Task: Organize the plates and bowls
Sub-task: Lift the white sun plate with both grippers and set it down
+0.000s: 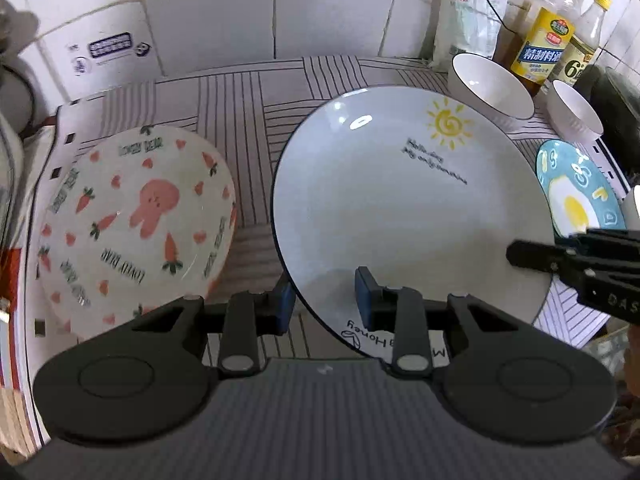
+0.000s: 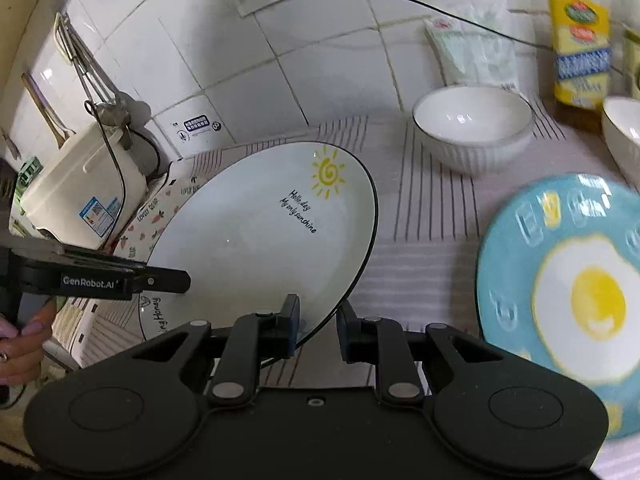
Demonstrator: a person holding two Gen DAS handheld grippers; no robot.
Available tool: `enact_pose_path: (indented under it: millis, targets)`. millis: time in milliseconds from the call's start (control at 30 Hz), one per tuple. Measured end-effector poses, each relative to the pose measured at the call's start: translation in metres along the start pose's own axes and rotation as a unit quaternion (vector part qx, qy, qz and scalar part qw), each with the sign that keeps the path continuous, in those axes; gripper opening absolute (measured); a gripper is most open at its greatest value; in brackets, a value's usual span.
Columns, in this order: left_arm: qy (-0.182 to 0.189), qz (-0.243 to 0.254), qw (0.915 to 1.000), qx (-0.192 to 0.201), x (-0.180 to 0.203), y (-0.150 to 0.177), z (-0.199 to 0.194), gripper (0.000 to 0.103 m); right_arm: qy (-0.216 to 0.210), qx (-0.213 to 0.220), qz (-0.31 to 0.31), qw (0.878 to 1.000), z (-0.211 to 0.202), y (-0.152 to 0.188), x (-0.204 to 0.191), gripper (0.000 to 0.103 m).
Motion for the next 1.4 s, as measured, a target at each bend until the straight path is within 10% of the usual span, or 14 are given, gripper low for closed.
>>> enact_pose_path:
  millis: [433,1000,1400]
  targets:
    - [-0.022,0.023,0.999,-0.033,-0.006,-0.063,0.059,0.031,0.019,0.017,0.016,1.0,0.05,-0.046,0.037,0.025]
    - [-0.059,0.018,0.9942,-0.088,0.009,-0.068,0.078,0.036,0.065,-0.008,0.061,0.996,0.088,-0.05,0.056,0.029]
    - [-0.075,0.056,0.9942,-0.052,0.025,-0.081,-0.005,0.064,0.066,0.035,0.048,0.996,-0.009,-0.055,0.019,0.056]
Point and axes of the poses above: each gripper's, at about its wrist camera, not at the fingertips, and z roughly the way its jaws point, x to its right, y to its underside, the point moved 7 cm from there along z, roughly the way its jaws point, and after that the axes turned 13 degrees about -y, right-handed, at the moved point
